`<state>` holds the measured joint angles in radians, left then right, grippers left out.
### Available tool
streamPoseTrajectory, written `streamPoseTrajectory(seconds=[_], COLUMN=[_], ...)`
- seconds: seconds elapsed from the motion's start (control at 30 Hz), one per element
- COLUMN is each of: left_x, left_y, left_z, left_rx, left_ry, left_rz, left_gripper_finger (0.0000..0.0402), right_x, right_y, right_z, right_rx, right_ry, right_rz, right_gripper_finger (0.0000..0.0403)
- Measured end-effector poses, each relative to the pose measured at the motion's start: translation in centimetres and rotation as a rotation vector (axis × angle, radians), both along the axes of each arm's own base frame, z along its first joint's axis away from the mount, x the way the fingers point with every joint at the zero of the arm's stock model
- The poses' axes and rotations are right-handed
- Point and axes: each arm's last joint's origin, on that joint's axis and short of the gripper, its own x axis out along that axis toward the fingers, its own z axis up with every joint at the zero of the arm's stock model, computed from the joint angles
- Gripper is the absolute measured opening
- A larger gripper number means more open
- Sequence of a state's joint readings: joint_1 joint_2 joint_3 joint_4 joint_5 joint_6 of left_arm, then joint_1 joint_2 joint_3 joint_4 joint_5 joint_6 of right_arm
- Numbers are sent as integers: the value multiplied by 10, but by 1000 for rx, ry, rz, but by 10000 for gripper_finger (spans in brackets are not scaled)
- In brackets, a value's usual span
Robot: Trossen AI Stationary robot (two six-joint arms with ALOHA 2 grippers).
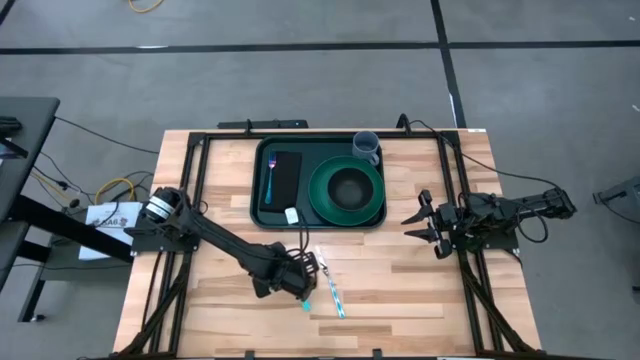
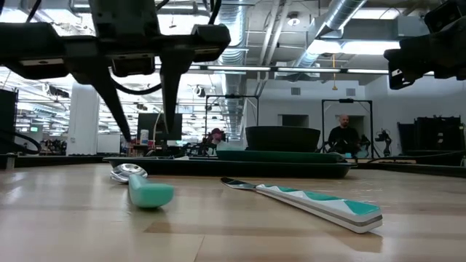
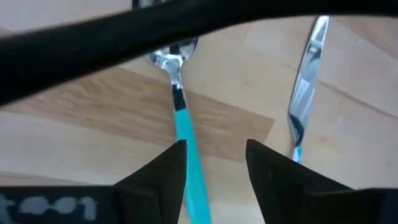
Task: Set up tray
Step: Put the blue spoon on the black napkin to the right of the purple fork
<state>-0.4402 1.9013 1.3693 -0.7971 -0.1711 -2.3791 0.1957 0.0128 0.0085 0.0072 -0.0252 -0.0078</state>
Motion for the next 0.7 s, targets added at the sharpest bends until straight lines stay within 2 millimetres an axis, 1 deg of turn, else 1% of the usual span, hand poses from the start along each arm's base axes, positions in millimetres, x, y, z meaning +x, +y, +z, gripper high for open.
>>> streamPoseTrajectory(seconds=[0.33, 0.57, 0.7], left_x=[2, 6, 2], left_y=[1, 8, 11], left_z=[0, 1, -1], left_rx=[-18, -23, -10], left_ry=[-11, -22, 30], left_rz=[17, 38, 36], left_gripper_finger=[112, 115, 119], right_x=[0, 0, 0], right_y=[0, 0, 0], right_z=[0, 0, 0], right_rx=[0, 0, 0], right_ry=[0, 0, 0], right_rz=[0, 0, 0], right_gripper_finger=[118, 118, 118])
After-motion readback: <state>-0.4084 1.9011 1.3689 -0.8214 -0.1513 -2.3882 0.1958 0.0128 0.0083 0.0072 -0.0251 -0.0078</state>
